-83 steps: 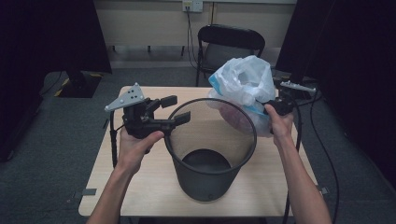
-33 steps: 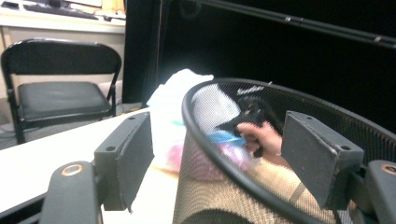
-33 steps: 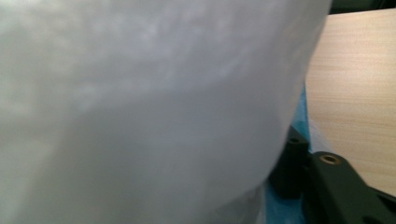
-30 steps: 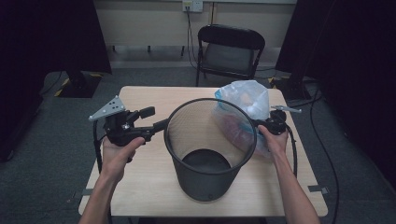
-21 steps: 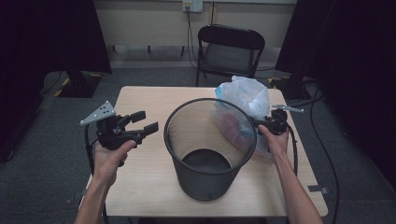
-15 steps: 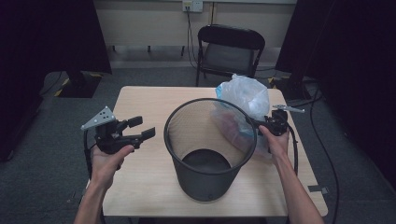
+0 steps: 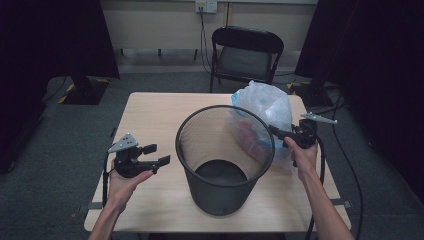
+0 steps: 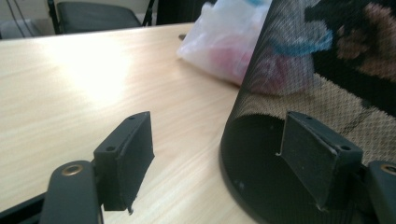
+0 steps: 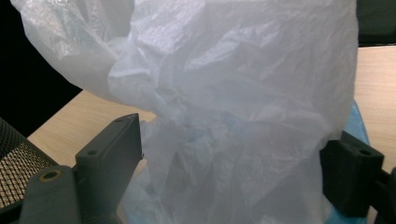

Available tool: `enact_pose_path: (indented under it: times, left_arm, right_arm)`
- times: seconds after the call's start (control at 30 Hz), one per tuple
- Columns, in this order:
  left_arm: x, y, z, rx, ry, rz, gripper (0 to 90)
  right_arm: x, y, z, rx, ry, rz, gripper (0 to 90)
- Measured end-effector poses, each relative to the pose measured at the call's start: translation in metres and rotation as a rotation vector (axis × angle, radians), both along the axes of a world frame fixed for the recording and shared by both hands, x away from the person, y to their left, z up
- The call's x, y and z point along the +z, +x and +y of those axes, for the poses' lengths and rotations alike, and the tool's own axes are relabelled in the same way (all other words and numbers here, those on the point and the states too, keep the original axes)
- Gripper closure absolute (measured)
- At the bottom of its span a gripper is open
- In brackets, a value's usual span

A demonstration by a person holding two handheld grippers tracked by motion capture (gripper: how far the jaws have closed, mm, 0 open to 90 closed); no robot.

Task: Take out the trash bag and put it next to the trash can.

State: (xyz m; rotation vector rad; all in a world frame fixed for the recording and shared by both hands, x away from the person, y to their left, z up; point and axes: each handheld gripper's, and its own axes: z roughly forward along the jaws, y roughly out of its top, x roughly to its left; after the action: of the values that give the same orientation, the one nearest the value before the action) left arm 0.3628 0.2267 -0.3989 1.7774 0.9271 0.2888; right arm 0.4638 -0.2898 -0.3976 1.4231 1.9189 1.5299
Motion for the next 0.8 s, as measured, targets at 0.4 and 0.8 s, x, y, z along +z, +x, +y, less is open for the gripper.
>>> enact_pose_path:
  times: [0.4, 0.8]
  left_arm:
    - [-0.041, -0.009, 0.002, 0.012, 0.080, 0.081, 25.8]
    - [-0.066, -0.024, -0.004, -0.021, 0.170, 0.139, 24.7]
  right_arm:
    - [0.009, -0.030, 0.000, 0.026, -0.034, -0.034, 19.4]
    - [0.003, -0.061, -0.003, 0.046, -0.051, -0.039, 20.9]
